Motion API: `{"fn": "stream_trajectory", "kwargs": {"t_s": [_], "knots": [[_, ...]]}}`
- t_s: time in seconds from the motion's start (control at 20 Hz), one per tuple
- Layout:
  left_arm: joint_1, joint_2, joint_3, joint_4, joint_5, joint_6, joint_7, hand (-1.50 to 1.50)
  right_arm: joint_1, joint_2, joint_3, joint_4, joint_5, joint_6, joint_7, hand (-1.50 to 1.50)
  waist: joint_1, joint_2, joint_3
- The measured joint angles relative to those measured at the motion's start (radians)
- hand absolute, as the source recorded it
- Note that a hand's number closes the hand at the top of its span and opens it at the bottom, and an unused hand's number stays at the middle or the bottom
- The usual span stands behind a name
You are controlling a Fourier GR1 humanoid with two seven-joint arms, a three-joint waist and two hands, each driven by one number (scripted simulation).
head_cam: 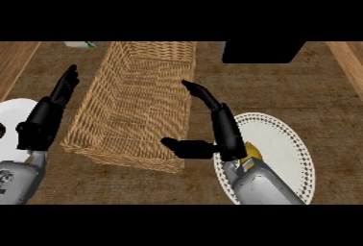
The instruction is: Pick the lemon from the placemat and place it in the basket
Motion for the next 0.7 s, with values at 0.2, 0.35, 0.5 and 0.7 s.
{"fn": "stream_trajectory", "kwargs": {"t_s": [0.2, 0.35, 0.5, 0.7], "knots": [[0.01, 0.01, 0.006, -0.001, 0.0, -0.005, 0.005, 0.0, -0.108, -0.174, 0.018, 0.025, 0.124, 0.092, 0.209, -1.5, -0.014, -0.008, -0.005], [0.018, 0.012, 0.008, 0.003, -0.002, -0.007, -0.002, 0.0, -0.184, -0.281, 0.074, 0.021, 0.161, 0.256, 0.348, -1.5, -0.015, -0.01, -0.007], [0.011, 0.012, 0.008, 0.0, -0.002, -0.009, 0.001, 0.0, -0.261, -0.364, 0.113, -0.006, 0.129, 0.46, 0.467, -1.5, -0.012, -0.007, -0.006], [0.026, 0.013, 0.012, -0.012, -0.002, -0.013, -0.009, 0.0, -0.359, -0.435, 0.108, -0.059, 0.0, 0.723, 0.627, -1.5, -0.003, -0.001, -0.003]]}}
